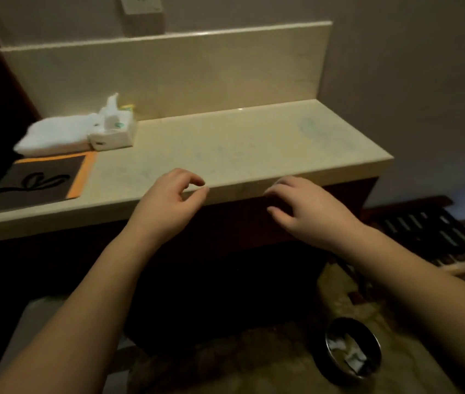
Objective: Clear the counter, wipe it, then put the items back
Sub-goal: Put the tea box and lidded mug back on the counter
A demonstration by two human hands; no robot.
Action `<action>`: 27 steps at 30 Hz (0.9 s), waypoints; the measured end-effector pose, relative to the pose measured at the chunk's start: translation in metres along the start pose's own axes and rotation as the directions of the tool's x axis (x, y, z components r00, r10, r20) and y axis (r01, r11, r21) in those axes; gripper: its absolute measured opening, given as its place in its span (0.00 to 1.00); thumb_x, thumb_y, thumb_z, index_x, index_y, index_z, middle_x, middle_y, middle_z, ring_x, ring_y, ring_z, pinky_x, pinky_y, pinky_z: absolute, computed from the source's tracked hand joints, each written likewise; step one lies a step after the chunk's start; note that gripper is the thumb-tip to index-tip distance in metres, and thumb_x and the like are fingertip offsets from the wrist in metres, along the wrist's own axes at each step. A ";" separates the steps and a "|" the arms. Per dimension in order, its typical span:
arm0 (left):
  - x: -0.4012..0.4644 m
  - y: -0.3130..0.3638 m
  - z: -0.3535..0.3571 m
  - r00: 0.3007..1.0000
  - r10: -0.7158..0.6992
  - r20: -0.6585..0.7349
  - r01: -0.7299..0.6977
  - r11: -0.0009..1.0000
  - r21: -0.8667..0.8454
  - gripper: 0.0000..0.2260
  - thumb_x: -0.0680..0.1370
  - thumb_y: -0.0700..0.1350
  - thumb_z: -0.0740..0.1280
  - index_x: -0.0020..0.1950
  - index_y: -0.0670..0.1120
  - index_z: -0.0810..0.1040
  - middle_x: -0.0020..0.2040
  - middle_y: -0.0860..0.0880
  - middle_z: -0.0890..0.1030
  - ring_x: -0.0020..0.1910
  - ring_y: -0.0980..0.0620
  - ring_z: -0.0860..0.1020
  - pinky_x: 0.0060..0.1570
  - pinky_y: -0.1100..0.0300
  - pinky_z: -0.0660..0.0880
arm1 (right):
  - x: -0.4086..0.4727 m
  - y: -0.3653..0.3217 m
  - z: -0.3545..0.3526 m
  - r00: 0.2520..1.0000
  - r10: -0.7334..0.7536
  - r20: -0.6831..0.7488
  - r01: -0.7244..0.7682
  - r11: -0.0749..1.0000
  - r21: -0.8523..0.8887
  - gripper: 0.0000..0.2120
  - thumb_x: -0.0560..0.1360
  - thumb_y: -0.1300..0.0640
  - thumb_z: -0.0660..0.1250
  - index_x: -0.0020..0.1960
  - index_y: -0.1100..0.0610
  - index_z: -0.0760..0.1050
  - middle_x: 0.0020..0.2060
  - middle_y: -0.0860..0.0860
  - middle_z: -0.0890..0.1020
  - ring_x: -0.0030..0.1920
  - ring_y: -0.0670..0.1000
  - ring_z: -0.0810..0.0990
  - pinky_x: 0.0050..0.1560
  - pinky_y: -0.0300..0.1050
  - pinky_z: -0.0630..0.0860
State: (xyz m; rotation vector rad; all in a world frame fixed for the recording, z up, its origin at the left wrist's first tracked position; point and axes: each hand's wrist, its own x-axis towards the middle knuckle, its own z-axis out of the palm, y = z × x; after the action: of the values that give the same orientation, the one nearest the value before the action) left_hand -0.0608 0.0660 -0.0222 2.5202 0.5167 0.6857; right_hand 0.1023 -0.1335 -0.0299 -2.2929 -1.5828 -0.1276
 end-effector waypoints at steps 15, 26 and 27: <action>-0.076 0.199 0.280 0.757 0.262 0.599 -0.254 0.962 -0.100 0.13 0.79 0.57 0.62 0.60 0.55 0.77 0.54 0.63 0.71 0.58 0.60 0.71 0.56 0.62 0.69 | -0.348 0.150 0.027 0.773 0.615 0.153 -0.616 0.786 -0.052 0.18 0.78 0.46 0.59 0.66 0.48 0.71 0.60 0.44 0.74 0.61 0.47 0.72 0.60 0.43 0.70; -0.081 0.314 0.424 0.442 0.440 0.781 -0.447 0.864 -0.234 0.15 0.80 0.55 0.61 0.62 0.51 0.76 0.58 0.55 0.75 0.60 0.55 0.71 0.60 0.57 0.70 | -0.509 0.212 0.029 0.385 0.909 0.160 -0.916 0.397 -0.049 0.17 0.78 0.47 0.59 0.65 0.49 0.72 0.58 0.46 0.75 0.59 0.48 0.73 0.58 0.43 0.70; -0.078 0.323 0.438 0.418 0.446 0.792 -0.452 0.858 -0.245 0.15 0.80 0.55 0.61 0.62 0.51 0.77 0.57 0.55 0.75 0.60 0.55 0.71 0.59 0.57 0.70 | -0.521 0.220 0.028 0.349 0.922 0.169 -0.931 0.362 -0.052 0.17 0.78 0.47 0.59 0.65 0.49 0.72 0.58 0.47 0.75 0.59 0.49 0.73 0.58 0.44 0.71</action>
State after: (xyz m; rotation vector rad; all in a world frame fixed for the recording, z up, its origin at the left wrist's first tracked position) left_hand 0.1906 -0.3842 -0.2139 2.6092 -0.5457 -0.4373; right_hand 0.1079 -0.6560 -0.2476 -2.8224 -0.0522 0.4190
